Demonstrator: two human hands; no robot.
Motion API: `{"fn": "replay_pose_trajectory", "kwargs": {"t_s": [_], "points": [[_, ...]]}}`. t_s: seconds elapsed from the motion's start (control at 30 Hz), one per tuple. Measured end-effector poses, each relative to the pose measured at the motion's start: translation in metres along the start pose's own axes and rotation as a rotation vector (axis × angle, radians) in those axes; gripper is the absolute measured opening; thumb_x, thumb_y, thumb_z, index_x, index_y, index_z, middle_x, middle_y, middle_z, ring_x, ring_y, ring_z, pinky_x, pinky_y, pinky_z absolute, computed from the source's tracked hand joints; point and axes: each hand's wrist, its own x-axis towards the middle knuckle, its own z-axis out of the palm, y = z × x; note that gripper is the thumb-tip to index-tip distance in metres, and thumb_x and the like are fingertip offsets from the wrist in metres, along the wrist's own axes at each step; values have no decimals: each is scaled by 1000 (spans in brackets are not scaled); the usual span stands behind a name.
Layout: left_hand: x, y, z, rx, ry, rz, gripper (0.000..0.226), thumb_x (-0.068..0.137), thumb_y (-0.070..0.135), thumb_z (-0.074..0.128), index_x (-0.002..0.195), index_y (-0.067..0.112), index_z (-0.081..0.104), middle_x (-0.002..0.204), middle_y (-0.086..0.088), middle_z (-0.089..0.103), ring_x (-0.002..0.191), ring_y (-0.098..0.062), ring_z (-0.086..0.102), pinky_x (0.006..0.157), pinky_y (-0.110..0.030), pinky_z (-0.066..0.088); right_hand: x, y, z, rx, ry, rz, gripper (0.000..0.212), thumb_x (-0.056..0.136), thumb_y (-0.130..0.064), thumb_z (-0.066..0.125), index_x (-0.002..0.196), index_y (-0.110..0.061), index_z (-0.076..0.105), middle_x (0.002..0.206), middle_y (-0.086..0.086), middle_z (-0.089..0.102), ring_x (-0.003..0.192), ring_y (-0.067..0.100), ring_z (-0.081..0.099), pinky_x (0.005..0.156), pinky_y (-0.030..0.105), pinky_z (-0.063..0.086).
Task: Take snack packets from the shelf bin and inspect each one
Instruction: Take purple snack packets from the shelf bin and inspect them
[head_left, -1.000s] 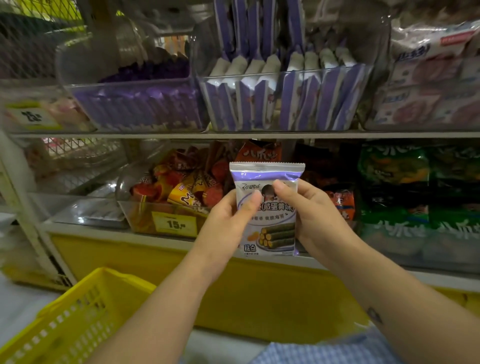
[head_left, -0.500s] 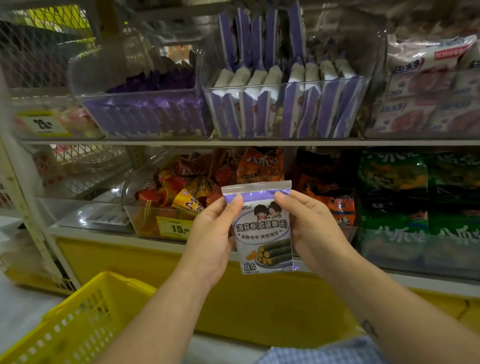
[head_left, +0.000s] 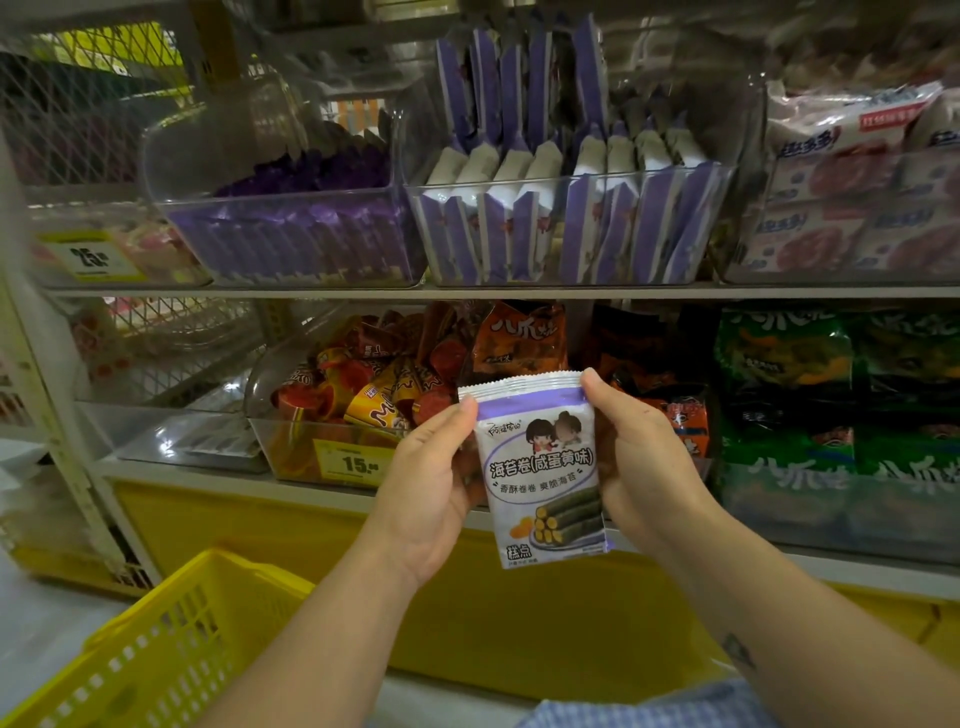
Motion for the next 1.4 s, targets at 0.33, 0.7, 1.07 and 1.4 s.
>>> {"fn": "replay_pose_trajectory", "kwargs": {"t_s": [0.33,0.7,1.07,1.4], "points": [[4,11,-12,-139,127,-49,33,98,36,46,102,13,70,102,-13,74,89,-27,70,77,-49,57,2,-12,-27,-477,-492,269,37,91,-37,59,119,-13,65,115,12,70,106,28,68,85,36,57],[0,17,-24,-138,-209,-397,38,82,20,62,119,14,67,119,-17,68,93,-28,71,63,-41,61,-2,-16,-27,-188,-343,410,32,83,-21,55,101,-2,72,107,20,72,91,26,72,71,35,61],[-1,18,-29,-141,-287,-438,42,85,17,56,126,13,58,122,-21,66,95,-31,72,60,-37,61,1,-15,-29,-96,-368,472,35,84,-16,55,109,5,65,108,25,70,89,28,73,61,32,60],[0,14,-29,168,-165,-310,38,92,20,59,129,22,54,109,-9,74,86,-23,74,63,-34,60,1,-13,-26,-210,-374,397,39,88,-20,54,120,2,59,115,22,69,99,27,70,76,34,61]]}}
